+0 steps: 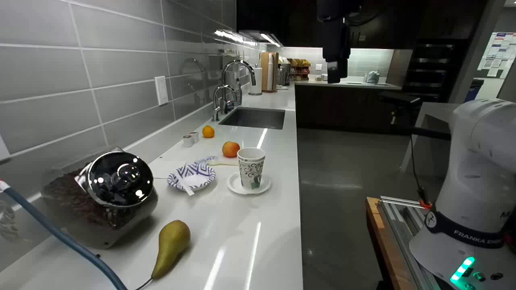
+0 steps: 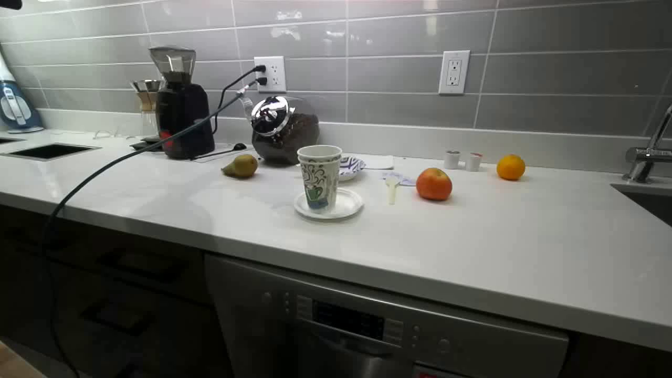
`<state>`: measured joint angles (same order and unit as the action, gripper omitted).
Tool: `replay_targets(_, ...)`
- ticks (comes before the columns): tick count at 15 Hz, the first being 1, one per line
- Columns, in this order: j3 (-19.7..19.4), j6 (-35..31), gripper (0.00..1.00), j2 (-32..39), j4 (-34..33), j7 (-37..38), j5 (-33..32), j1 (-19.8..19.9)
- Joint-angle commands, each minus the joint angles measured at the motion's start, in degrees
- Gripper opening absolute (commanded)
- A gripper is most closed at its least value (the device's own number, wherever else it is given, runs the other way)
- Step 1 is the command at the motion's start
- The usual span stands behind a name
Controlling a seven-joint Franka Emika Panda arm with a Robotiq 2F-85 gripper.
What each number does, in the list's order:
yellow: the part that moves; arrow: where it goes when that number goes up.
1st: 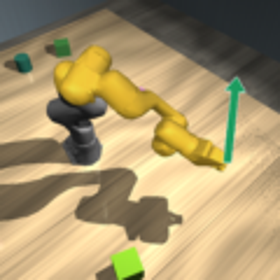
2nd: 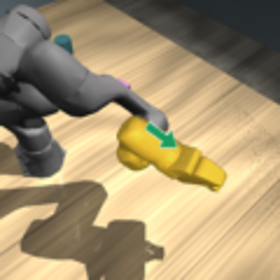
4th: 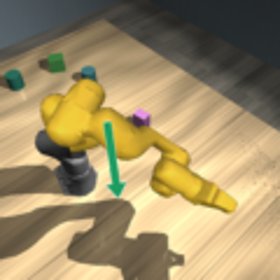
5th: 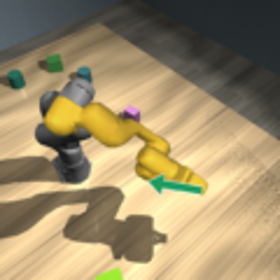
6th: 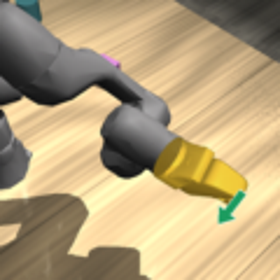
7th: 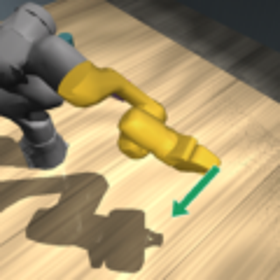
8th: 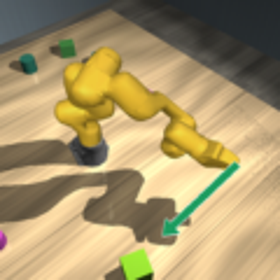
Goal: Put the spoon inside the bowl
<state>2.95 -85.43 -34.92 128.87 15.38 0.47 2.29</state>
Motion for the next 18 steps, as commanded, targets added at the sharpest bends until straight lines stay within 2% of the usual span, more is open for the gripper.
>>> replay_targets(1,0.2,0.2,1.0,0.1,-0.2,-0.1,0.1,0.3)
replay_targets(7,0.2,0.2,1.0,0.1,-0.2,-0.1,0.1,0.3)
replay_targets(8,0.3,-4.0,1.0,-0.2,0.9,-0.2,-1.2,0.7)
replay_targets(11,-2.0,-14.0,1.0,1.4,1.1,-8.4,-5.2,0.1)
replay_targets(15,-9.5,-24.3,1.0,5.5,0.7,-22.7,-2.4,-0.9)
replay_targets(18,-15.1,-30.6,1.0,9.9,-0.2,-30.7,0.5,-0.1)
